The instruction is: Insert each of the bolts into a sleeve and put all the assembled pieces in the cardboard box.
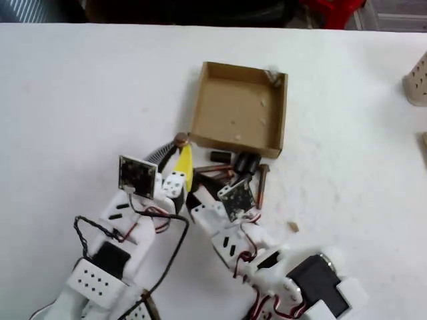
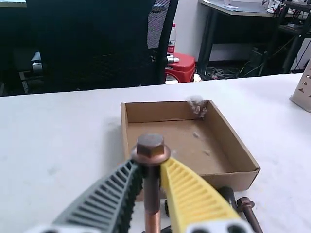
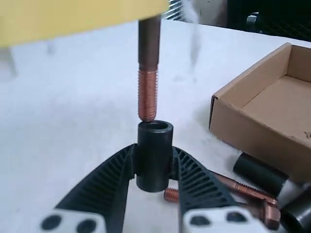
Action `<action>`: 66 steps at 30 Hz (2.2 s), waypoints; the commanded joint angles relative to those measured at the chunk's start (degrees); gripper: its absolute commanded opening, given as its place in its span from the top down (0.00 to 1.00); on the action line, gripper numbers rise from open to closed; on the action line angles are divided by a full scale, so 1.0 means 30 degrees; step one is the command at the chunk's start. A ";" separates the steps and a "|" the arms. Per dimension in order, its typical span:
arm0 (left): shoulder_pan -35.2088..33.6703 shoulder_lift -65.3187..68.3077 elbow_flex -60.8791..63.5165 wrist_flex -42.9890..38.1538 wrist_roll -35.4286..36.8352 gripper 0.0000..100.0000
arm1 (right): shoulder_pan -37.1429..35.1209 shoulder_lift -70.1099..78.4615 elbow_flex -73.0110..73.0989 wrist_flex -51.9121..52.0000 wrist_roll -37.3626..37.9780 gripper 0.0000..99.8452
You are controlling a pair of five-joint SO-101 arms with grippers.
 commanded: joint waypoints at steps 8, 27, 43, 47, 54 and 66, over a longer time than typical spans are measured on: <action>-0.0132 0.0103 -0.2169 -0.0586 0.1582 0.98 | -0.0044 -0.0718 0.0117 -0.0103 -0.0059 0.98; 0.0777 0.0190 -0.2696 0.1319 0.3399 0.98 | -0.0073 -0.0718 0.0117 -0.0103 -0.0059 0.98; 0.0747 0.0190 -0.3341 0.4073 0.3487 0.98 | 0.0073 -0.0718 0.0117 -0.0103 -0.0029 0.98; 0.1158 0.0190 -0.4103 0.5099 0.3487 0.98 | 0.0044 -0.0718 0.0117 -0.0103 -0.0029 0.98; 0.1304 0.0249 -0.4718 0.3927 0.3487 0.98 | 0.0044 -0.0718 0.0117 -0.0073 -0.0029 0.98; 0.1099 0.6344 -0.7004 0.2608 0.3546 0.98 | 0.0073 -0.0718 0.0117 -0.0073 -0.0029 0.98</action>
